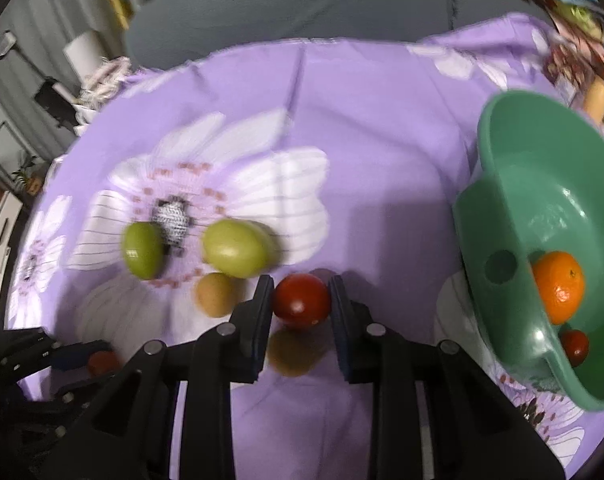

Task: Organize fruits
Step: 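Lift both held tomatoes off the cloth toward the green bowl, then carry both held red tomatoes over the green bowl, then open both grippers to drop the tomatoes into the green bowl, then withdraw both open grippers from the bowl toward the remaining fruits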

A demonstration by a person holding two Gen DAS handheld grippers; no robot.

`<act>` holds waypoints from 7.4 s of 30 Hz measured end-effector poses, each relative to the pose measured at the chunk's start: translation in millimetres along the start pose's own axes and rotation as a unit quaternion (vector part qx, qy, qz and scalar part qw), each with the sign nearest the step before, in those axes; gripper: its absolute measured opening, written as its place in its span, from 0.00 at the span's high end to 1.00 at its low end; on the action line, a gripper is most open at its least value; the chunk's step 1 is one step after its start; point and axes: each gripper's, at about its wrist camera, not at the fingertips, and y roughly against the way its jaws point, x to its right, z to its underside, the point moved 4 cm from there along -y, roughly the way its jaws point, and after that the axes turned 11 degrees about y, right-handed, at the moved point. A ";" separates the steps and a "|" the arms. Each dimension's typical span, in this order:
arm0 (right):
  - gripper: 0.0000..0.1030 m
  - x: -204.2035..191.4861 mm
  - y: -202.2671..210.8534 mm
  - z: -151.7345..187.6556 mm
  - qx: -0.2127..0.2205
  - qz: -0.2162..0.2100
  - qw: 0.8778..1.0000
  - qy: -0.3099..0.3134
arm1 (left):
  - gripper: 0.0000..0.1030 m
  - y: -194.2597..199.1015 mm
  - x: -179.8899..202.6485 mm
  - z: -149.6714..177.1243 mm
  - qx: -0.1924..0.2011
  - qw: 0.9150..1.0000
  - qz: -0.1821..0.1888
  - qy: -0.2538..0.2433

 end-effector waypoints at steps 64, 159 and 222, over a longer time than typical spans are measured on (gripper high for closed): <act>0.73 68.7 129.2 64.0 0.170 -0.084 0.979 -0.079 | 0.74 27.9 149.2 -56.2 0.050 0.995 0.028 -0.085; 0.69 153.4 108.7 74.2 0.156 -0.019 0.978 -0.137 | 0.74 -54.9 229.2 -93.4 0.017 0.989 0.008 -0.149; 0.25 61.5 125.6 92.3 0.136 -0.048 0.985 -0.096 | 0.07 -3.0 94.2 -10.5 -0.026 0.998 -0.052 -0.006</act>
